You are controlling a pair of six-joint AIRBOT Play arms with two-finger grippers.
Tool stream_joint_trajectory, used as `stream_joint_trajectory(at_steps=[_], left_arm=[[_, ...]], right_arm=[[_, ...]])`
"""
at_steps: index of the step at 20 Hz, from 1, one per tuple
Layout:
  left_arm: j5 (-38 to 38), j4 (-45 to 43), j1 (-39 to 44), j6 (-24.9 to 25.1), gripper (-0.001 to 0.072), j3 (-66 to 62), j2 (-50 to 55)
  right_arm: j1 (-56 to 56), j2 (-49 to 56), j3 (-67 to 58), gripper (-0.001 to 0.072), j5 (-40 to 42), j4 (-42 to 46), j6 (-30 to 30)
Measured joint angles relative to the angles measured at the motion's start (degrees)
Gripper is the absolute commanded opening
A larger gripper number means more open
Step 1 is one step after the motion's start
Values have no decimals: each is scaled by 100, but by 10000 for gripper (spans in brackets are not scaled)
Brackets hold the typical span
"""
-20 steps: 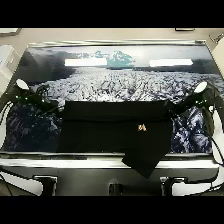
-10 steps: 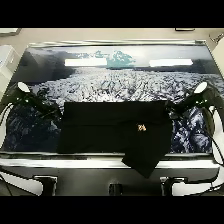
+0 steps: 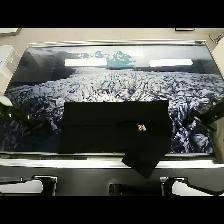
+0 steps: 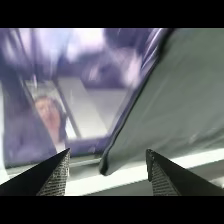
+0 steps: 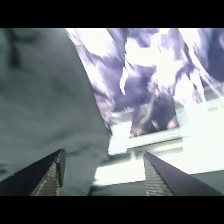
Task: Fold the clothes and pants, and hang the long-sleeved shirts on hangers.
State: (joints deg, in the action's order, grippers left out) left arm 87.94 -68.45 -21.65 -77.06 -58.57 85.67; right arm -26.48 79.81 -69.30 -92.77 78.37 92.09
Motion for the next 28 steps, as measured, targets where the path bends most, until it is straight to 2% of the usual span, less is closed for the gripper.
stream_joint_trajectory(at_steps=[3, 4, 8, 10, 11, 12, 13, 14, 17, 20, 28], left_arm=[[-369, 39, -55, 387, 514, 1228, -439], [-428, 107, -66, 487, 493, 1502, -516], [-629, 529, -81, 791, 484, 2107, -667], [-737, 667, -81, 876, 361, 2221, -691], [-820, 723, -79, 898, 349, 2260, -695], [-887, 772, -76, 903, 166, 2282, -702], [-1043, 769, -74, 911, 57, 2304, -702], [-1141, 778, -76, 914, 26, 2312, -704], [-1174, 841, -76, 940, 24, 2332, -710], [-1172, 855, -76, 960, 25, 2339, -715], [-1154, 863, -76, 979, 25, 2341, -728]], right_arm=[[-52, -190, 490, 568, 66, 9, -120], [-61, -219, 584, 565, 70, 9, -146], [-74, -278, 772, 561, 85, 0, -214], [-76, -286, 804, 561, 83, -13, -256], [-76, -289, 815, 561, 83, -11, -258], [-76, -291, 822, 560, 83, -13, -275], [-76, -293, 826, 558, 63, -13, -280], [-76, -293, 828, 552, 61, -13, -299], [-76, -343, 922, 553, -7, -33, -363], [-79, -688, 1539, 561, 26, -179, -514], [-79, -1416, 3617, 548, 881, -815, -909]])
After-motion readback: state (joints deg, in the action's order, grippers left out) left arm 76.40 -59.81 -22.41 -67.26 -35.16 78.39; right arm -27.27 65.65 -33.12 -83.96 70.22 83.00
